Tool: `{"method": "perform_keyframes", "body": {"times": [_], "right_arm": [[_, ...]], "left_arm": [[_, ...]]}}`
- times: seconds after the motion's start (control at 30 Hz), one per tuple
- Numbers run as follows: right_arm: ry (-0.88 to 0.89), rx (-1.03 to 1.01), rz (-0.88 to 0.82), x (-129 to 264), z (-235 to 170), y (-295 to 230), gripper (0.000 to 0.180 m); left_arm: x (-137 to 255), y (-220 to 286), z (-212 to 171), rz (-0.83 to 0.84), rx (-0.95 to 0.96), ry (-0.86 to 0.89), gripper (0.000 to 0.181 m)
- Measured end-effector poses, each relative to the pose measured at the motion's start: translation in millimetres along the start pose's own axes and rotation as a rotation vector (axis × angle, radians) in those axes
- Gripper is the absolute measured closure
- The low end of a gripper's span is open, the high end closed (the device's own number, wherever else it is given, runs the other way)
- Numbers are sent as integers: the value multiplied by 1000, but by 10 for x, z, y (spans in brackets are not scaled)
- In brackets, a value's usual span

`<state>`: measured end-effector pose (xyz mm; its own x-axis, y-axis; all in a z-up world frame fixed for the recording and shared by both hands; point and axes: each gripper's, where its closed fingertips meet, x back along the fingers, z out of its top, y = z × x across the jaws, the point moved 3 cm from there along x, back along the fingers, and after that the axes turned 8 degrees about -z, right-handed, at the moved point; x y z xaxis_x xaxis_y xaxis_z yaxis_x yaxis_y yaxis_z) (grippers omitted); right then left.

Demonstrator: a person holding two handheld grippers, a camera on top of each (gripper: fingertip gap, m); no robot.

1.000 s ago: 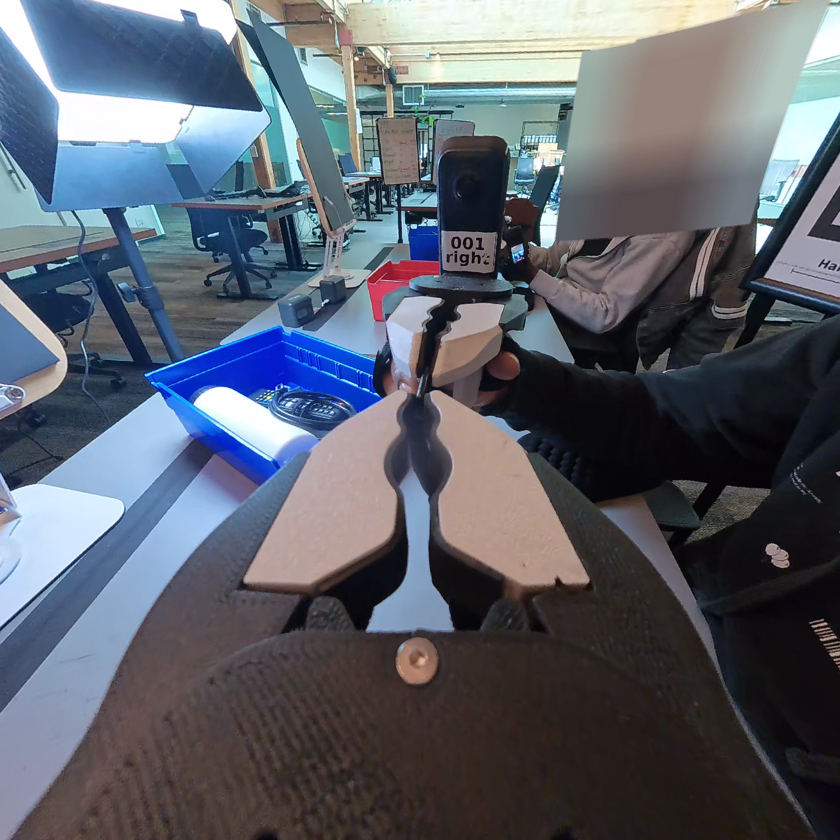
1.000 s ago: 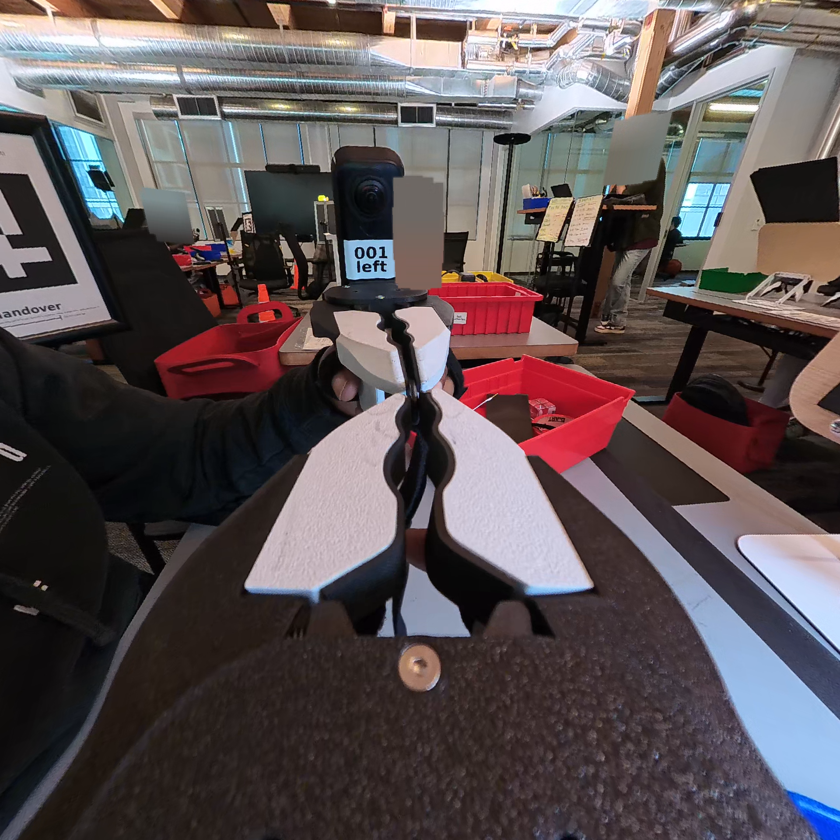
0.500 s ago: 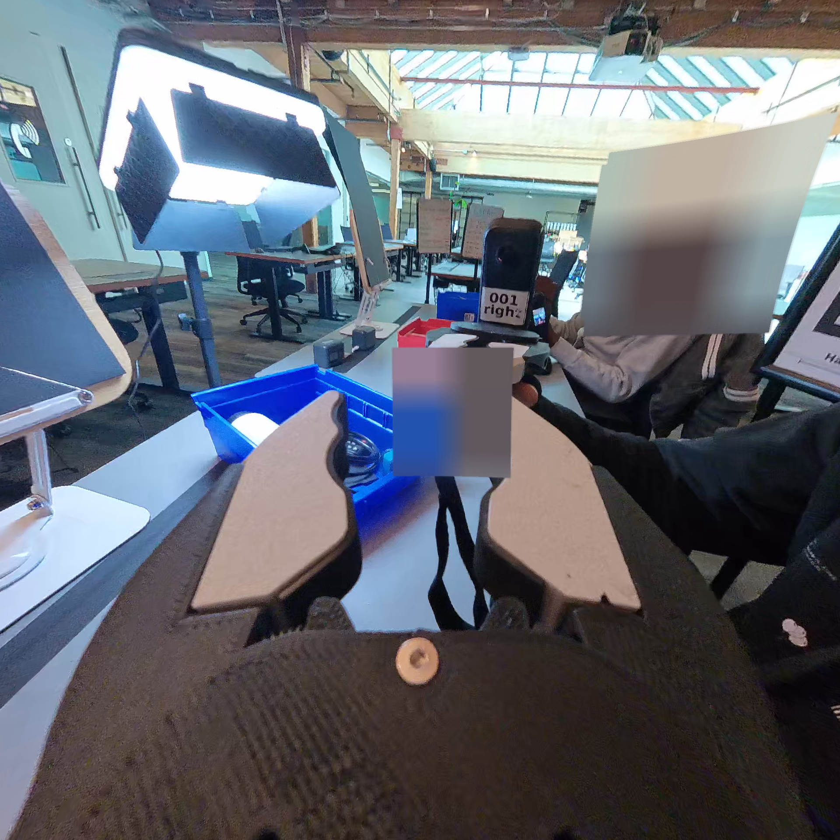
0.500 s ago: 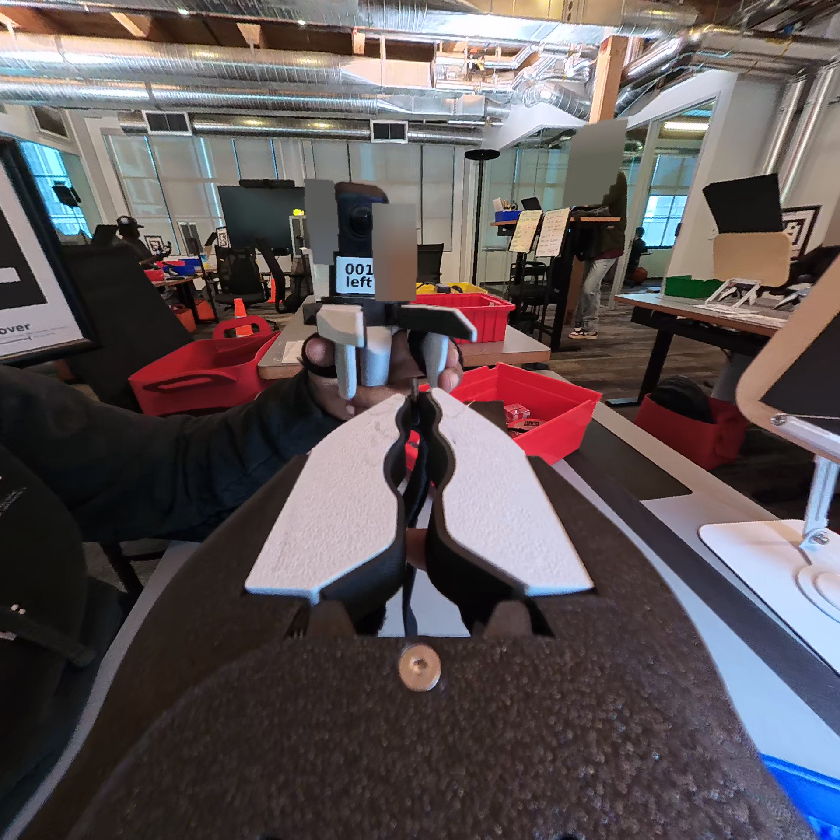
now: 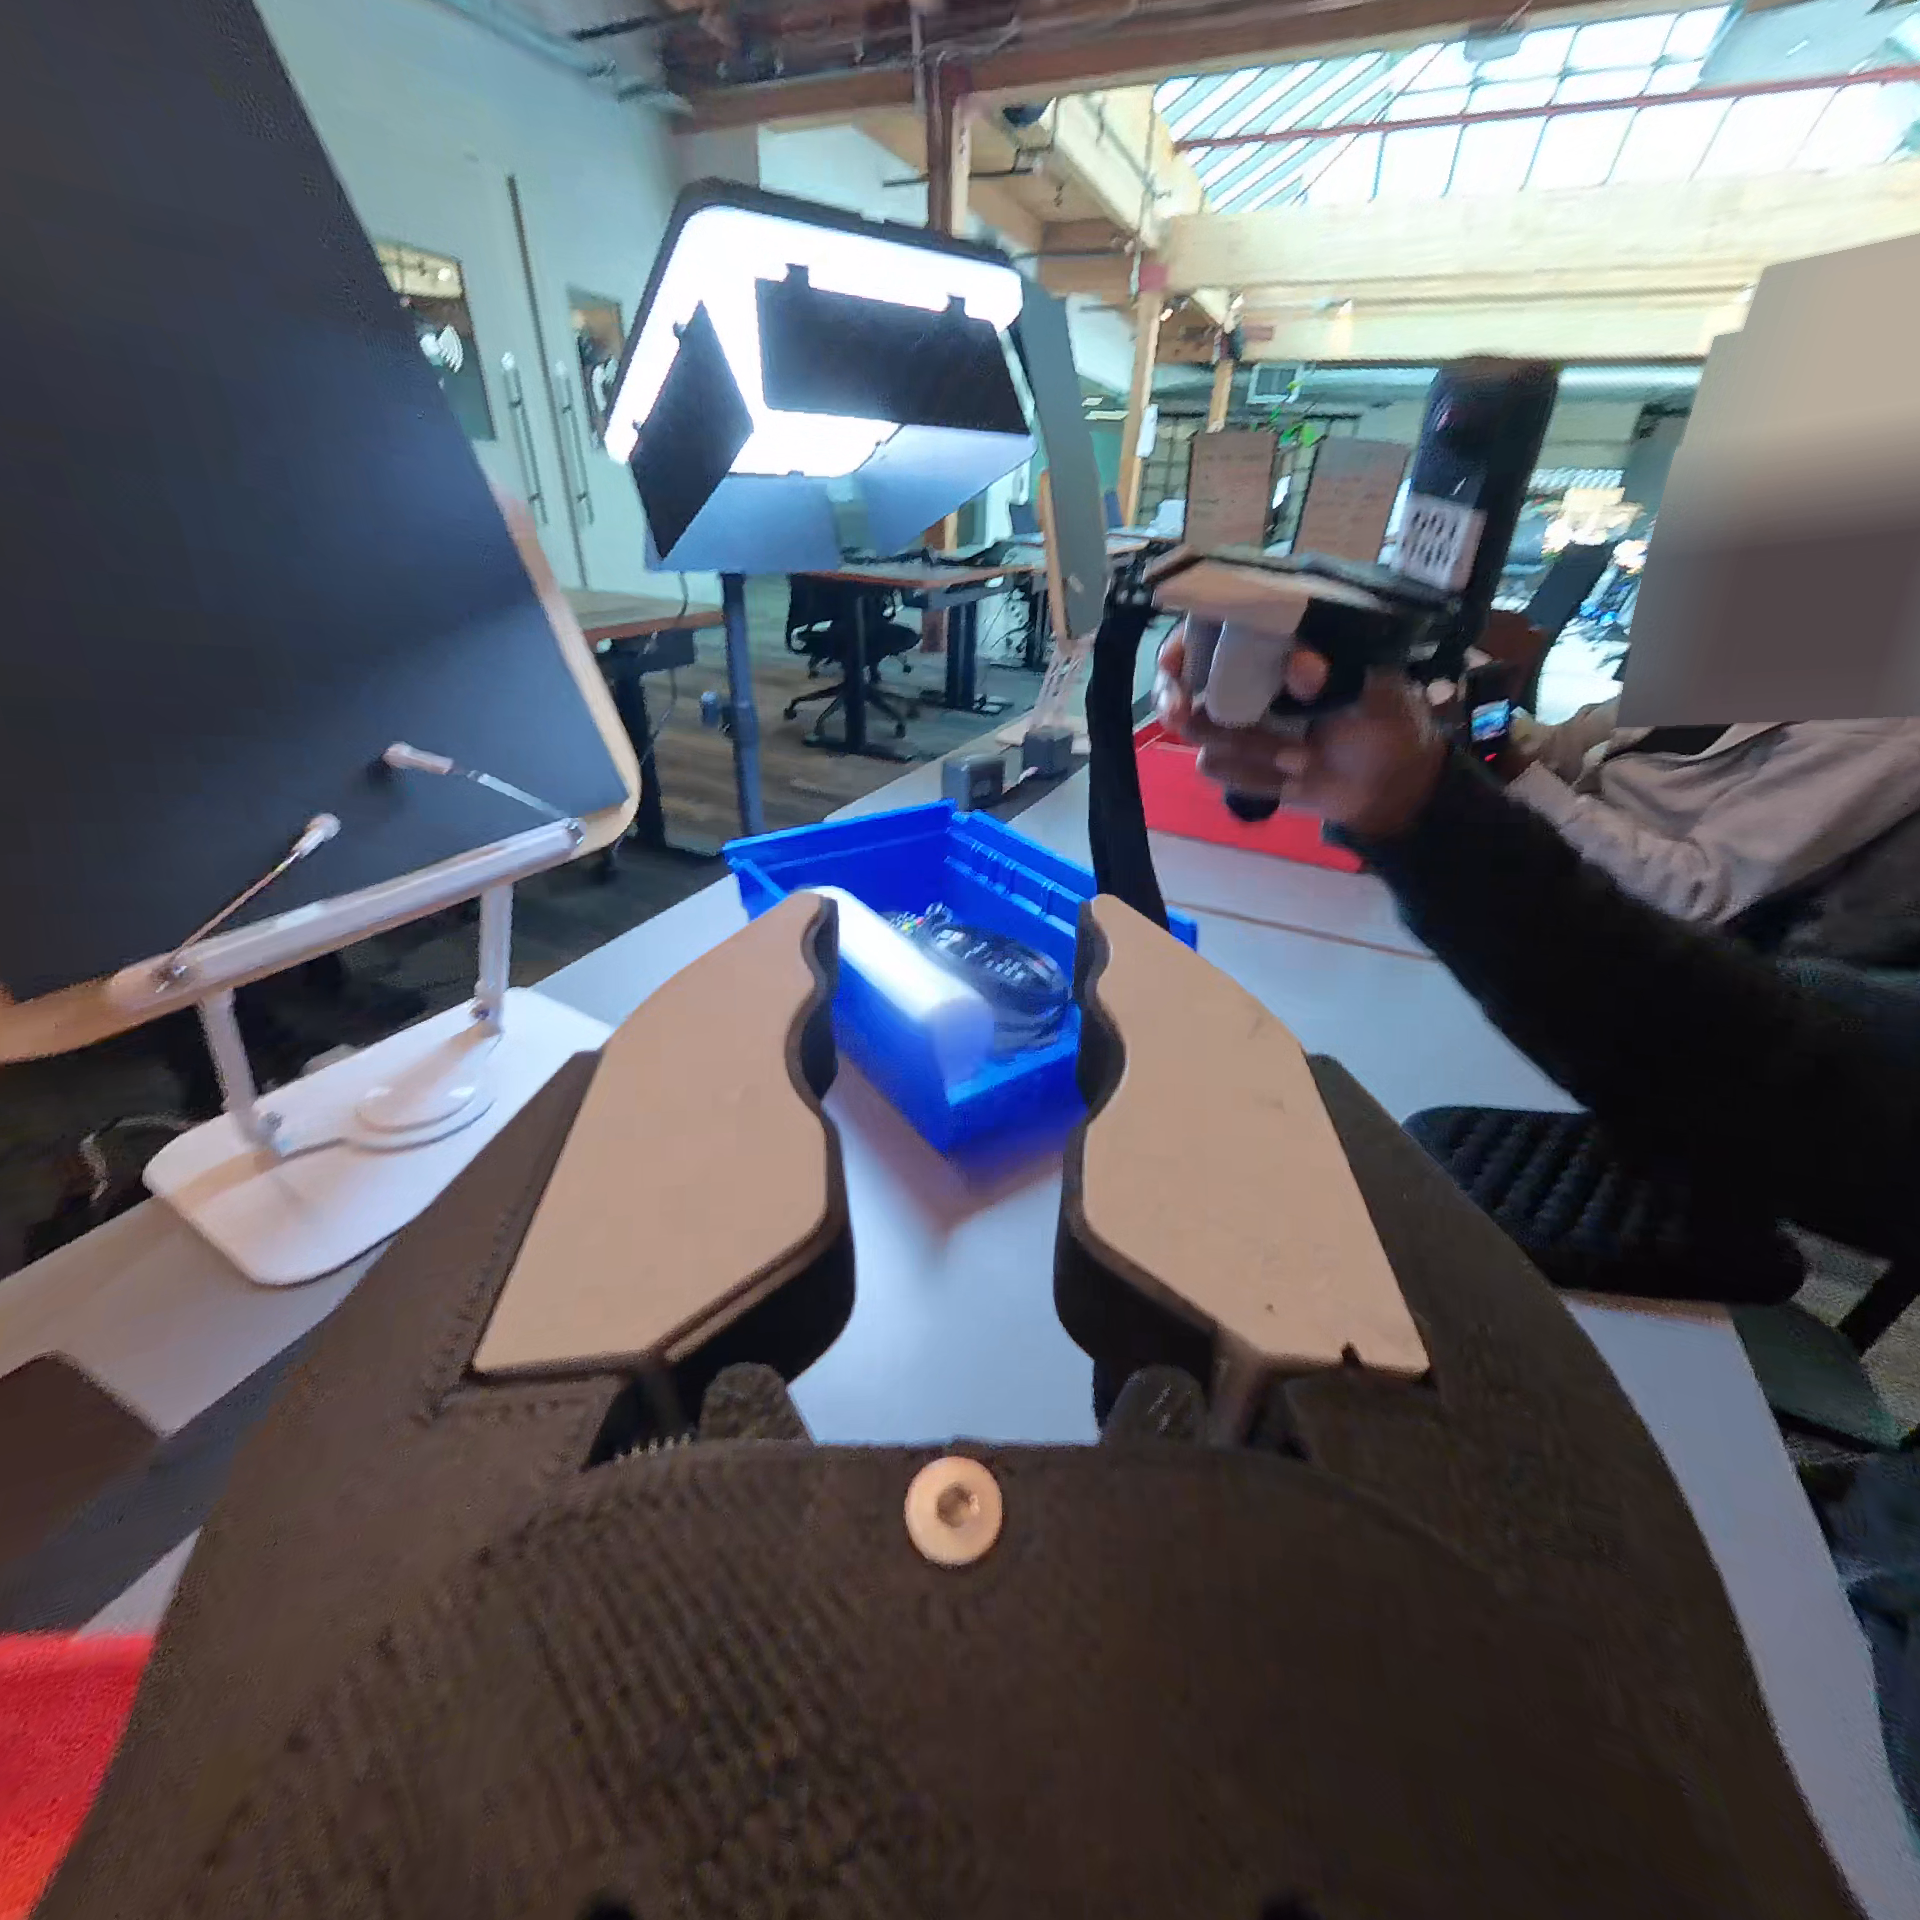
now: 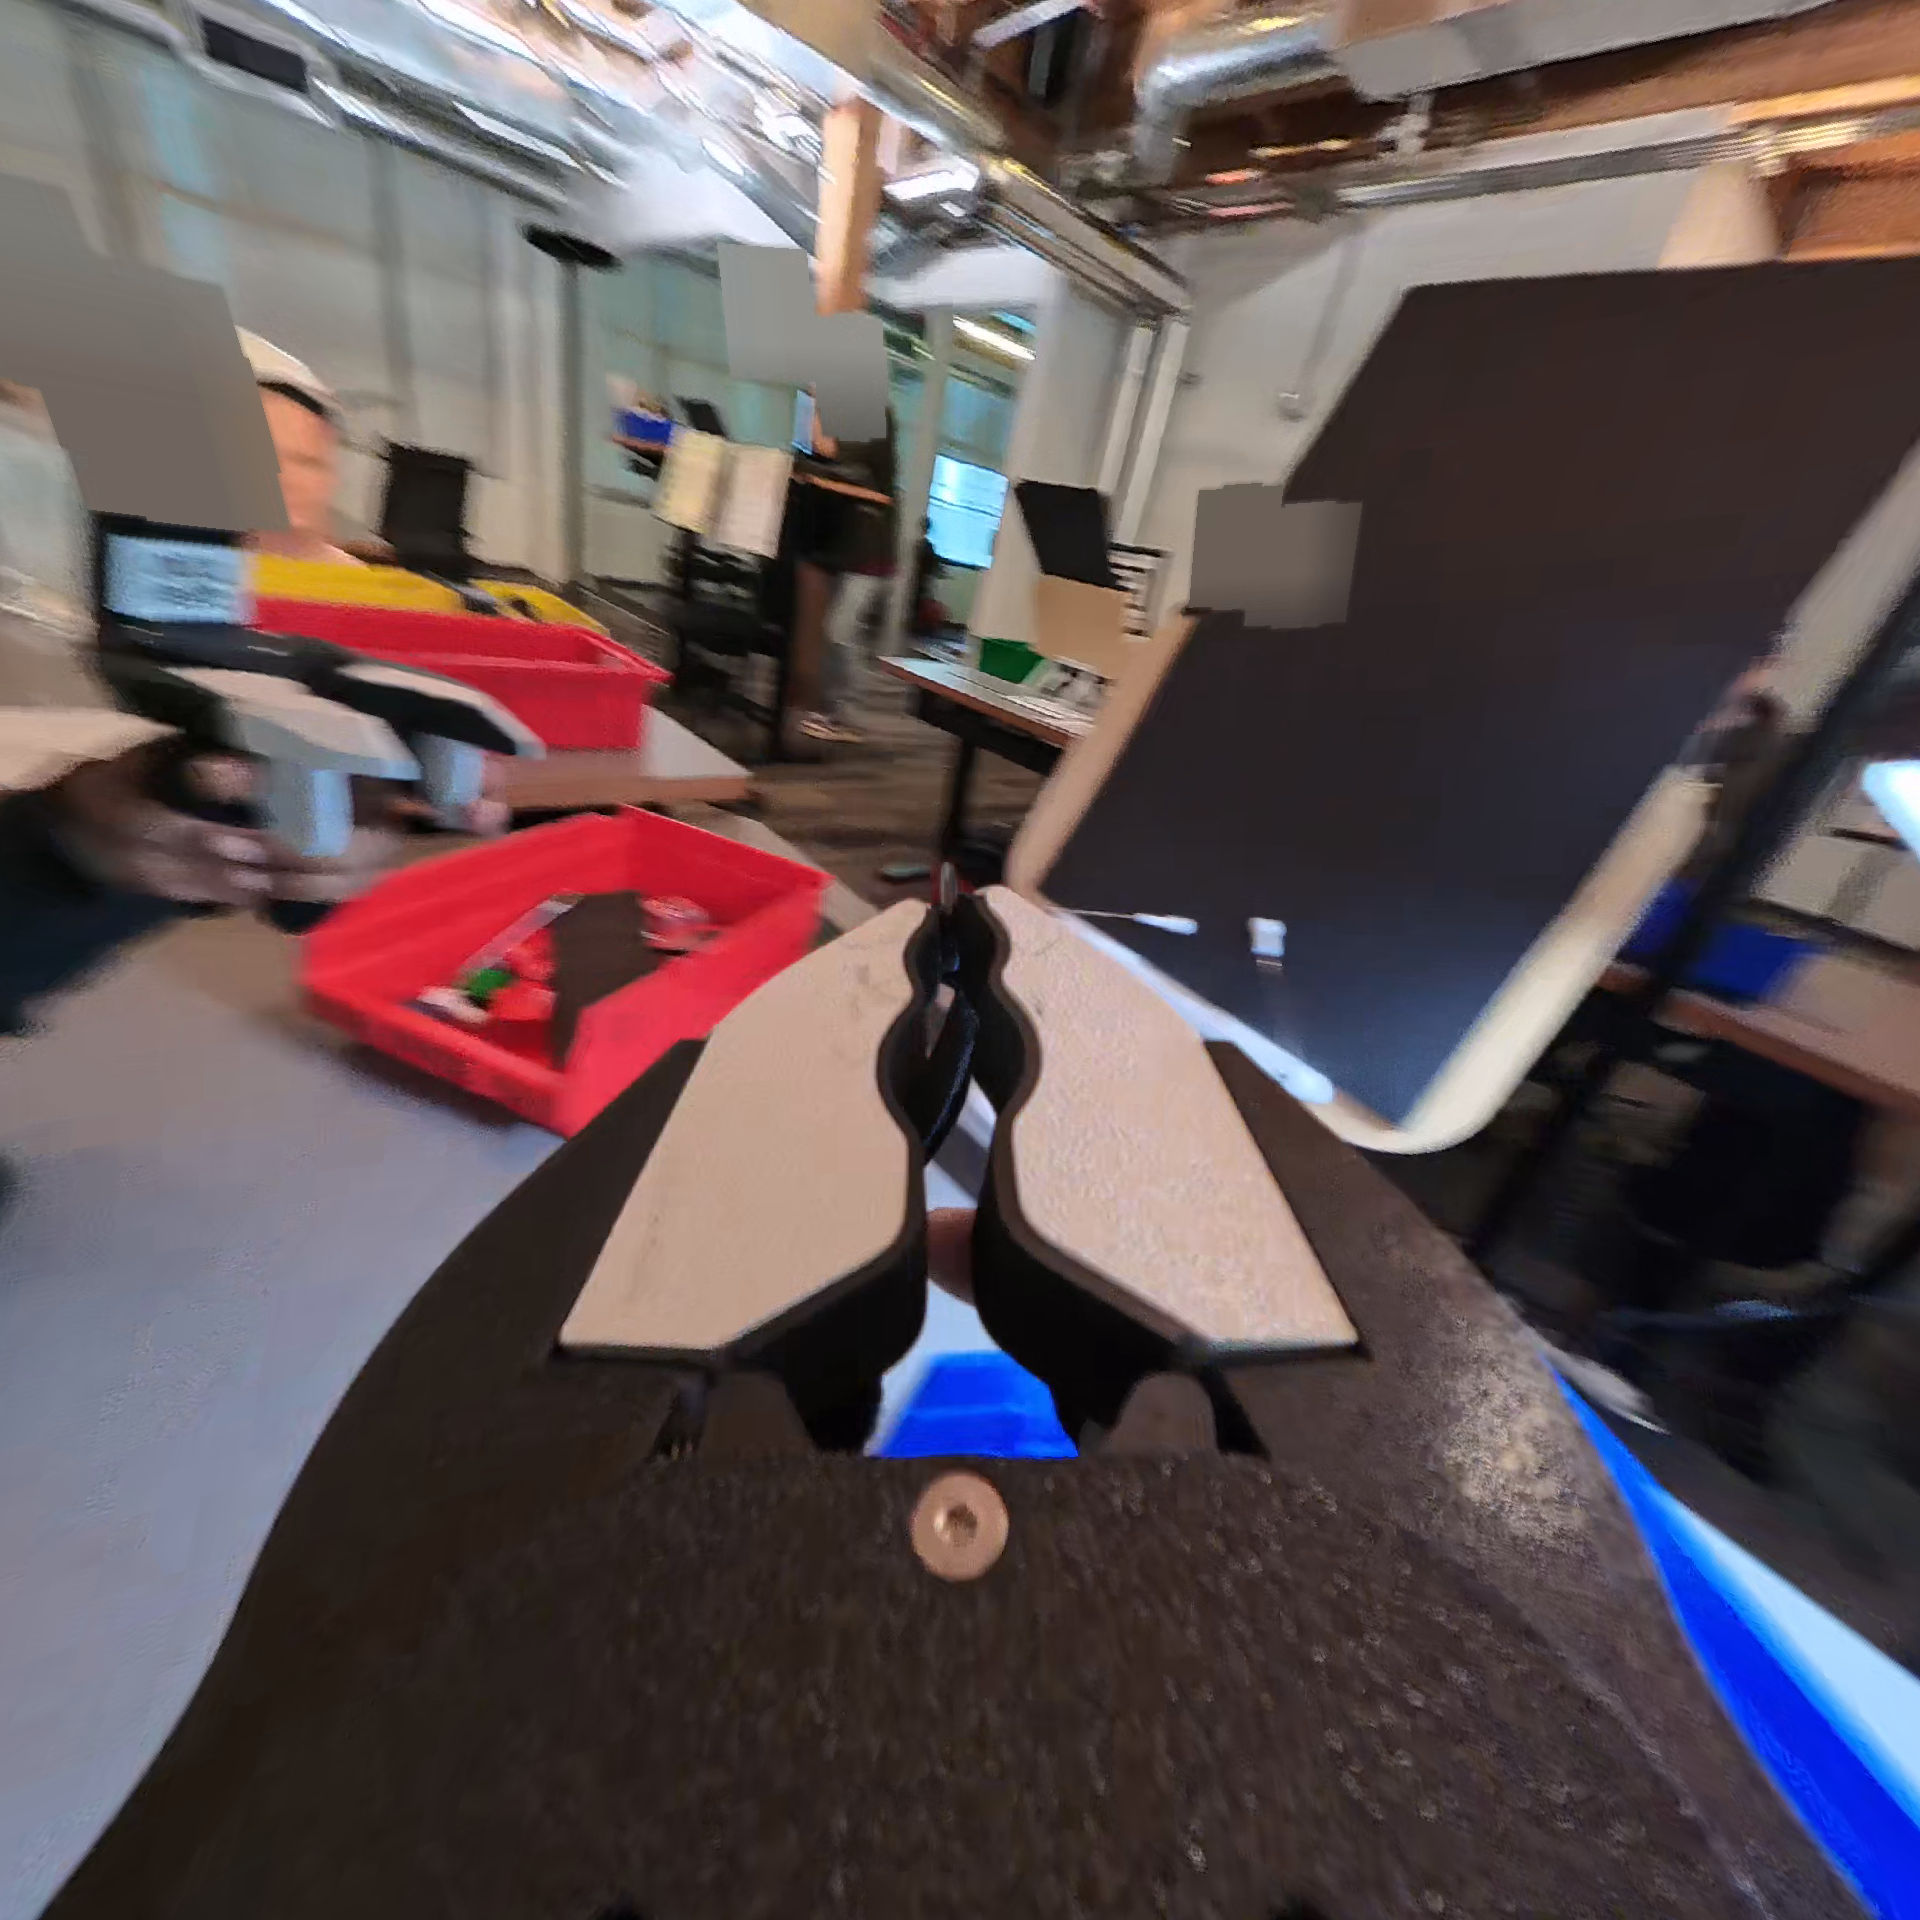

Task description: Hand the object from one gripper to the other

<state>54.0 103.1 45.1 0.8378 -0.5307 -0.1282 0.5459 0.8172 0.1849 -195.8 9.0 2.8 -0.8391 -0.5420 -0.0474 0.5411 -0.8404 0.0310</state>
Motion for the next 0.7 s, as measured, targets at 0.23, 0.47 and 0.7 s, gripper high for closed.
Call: {"method": "perform_keyframes", "body": {"times": [0.23,0.47,0.7], "right_arm": [[-174,277,-372,75,-226,1084,176],[-335,214,-469,126,-947,1555,168],[-258,97,-443,233,-959,1411,161]], "left_arm": [[589,-46,-610,122,12,-154,140],[1069,-15,-969,178,75,-172,140],[1247,-56,-1013,207,109,-134,140]]}}
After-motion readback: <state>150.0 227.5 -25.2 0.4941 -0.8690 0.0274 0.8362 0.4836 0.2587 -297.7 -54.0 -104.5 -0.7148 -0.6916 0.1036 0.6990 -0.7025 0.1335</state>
